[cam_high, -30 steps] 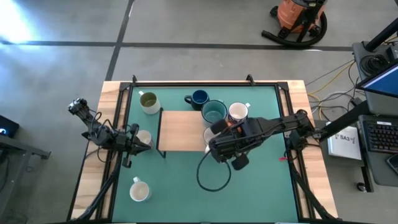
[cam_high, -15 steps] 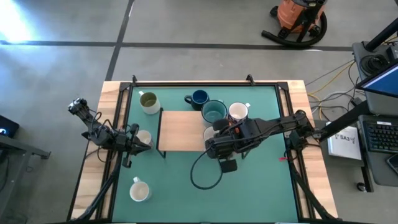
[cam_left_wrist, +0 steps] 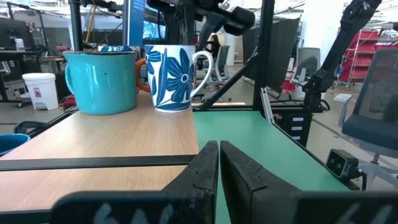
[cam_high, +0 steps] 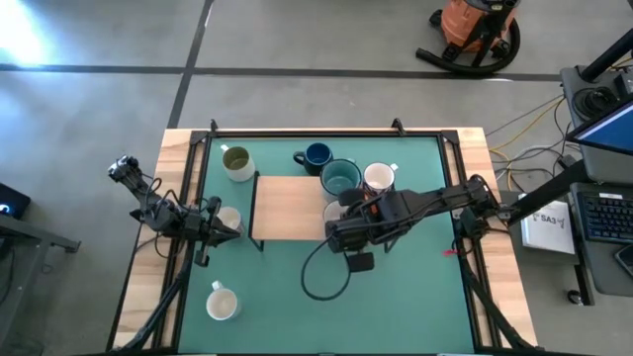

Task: Place coffee mugs
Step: Put the white blue mug on the shelf

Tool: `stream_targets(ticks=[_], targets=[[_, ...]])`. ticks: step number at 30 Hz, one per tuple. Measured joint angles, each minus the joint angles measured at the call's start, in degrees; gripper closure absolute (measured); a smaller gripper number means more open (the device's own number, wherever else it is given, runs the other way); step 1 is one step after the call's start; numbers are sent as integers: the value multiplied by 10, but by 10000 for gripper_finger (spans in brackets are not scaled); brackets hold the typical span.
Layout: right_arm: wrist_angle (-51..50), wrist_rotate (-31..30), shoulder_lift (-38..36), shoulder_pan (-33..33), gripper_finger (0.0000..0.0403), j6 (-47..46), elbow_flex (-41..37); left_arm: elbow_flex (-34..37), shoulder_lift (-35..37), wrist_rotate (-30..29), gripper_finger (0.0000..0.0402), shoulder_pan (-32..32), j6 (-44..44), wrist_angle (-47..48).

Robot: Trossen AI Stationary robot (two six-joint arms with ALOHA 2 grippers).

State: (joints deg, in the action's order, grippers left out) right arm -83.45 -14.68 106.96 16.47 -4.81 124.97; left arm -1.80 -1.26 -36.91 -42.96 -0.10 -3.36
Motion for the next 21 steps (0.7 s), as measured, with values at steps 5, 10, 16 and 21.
stream_targets(ticks=[5,10,16,21], targets=[[-3,0,0,0,367,10,-2,0,0,0,402,0,0,0],[-22,0,0,0,368,20,-2,0,0,0,402,0,0,0],[-52,0,0,0,369,59,-3,0,0,0,402,0,0,0],[-56,0,0,0,369,72,-3,0,0,0,402,0,0,0]])
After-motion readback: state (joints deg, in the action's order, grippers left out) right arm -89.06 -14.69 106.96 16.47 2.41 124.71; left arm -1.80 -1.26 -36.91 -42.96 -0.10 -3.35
